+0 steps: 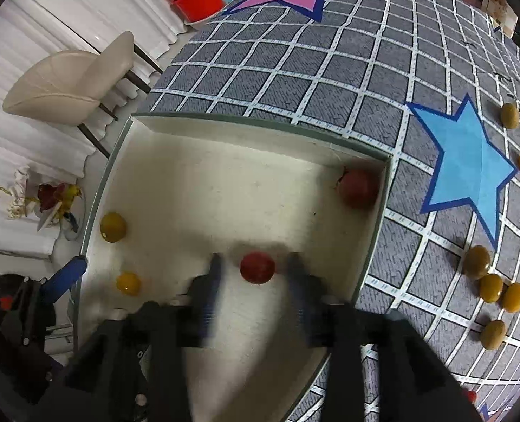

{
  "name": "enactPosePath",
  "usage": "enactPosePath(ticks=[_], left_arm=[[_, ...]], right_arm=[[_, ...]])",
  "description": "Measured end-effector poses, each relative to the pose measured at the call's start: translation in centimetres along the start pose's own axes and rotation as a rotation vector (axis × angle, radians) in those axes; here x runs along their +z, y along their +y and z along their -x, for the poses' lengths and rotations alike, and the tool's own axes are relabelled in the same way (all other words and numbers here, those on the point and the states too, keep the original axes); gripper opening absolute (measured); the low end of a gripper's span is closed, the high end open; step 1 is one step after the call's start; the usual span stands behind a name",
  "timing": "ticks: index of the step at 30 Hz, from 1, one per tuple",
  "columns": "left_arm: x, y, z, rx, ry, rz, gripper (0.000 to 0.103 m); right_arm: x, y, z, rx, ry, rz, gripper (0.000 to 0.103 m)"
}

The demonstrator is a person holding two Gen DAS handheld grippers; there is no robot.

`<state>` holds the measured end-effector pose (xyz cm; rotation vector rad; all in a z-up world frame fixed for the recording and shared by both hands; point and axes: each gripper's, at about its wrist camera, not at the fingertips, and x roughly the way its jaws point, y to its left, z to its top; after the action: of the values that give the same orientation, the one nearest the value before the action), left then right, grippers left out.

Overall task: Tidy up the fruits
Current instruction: 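Carry both held tomatoes over the white tray and open both tools, then grasp a red tomato with the right tool while the left tool grasps a yellow one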

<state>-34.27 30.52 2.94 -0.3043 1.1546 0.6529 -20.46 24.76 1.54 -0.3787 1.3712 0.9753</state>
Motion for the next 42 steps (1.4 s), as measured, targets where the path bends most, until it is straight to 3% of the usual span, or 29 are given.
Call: enactPosePath(ticks=[2, 3, 12, 27, 35, 42], left_arm=[[0.0, -0.1, -0.2, 0.000, 0.017, -0.011, 0.089], [-0.1, -0.1, -0.2, 0.002, 0.018, -0.017, 0.089], [0.6, -1.8, 1.3, -0.018, 0.011, -0.072, 0.089], [5.5, -13.3, 5.0, -0.182, -0.081, -0.267, 0.089], [6.6, -19.2, 4.0, -0.226, -0.069, -0.328, 0.089], [5.6, -21.4, 2.0, -0.186, -0.053, -0.368, 0.089]], right_arm=[[0.3, 0.2, 0.1, 0.032, -0.007, 0.005, 0.079], [0.4, 0.4, 0.2, 0.041, -0.009, 0.006, 0.083], [0.4, -1.8, 4.9, 0.069, -0.104, -0.070, 0.083], [-9.1, -15.0, 11.2, -0.157, -0.125, -0.315, 0.083], [-12.4, -17.9, 11.6, -0.203, -0.098, -0.320, 0.083], [-13.8, -18.3, 11.1, -0.204, -0.090, -0.262, 0.083]])
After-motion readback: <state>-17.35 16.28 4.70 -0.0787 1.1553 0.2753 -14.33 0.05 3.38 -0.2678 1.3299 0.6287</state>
